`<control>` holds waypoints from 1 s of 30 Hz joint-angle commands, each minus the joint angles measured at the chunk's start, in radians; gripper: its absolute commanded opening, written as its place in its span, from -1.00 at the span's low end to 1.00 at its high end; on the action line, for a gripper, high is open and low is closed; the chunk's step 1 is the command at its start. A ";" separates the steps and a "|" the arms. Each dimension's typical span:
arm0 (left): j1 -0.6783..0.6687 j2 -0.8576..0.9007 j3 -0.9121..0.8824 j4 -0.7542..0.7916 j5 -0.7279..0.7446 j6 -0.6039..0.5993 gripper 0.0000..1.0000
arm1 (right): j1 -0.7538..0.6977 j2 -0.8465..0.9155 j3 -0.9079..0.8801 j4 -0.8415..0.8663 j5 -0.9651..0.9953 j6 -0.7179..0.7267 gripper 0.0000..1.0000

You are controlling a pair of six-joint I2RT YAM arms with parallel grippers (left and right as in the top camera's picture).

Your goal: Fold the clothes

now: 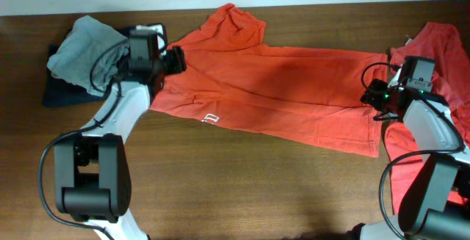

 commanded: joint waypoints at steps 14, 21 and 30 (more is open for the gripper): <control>0.084 0.022 0.337 -0.660 -0.011 0.016 -0.99 | 0.326 0.007 0.297 -0.283 -0.055 -0.196 -0.83; 0.090 0.115 0.336 -0.812 -0.015 0.014 -0.99 | 0.528 0.015 0.291 -0.224 -0.117 -0.195 -0.92; 0.118 0.206 0.336 -0.871 -0.016 0.008 -0.99 | 0.727 0.137 0.290 -0.116 -0.119 -0.198 -0.91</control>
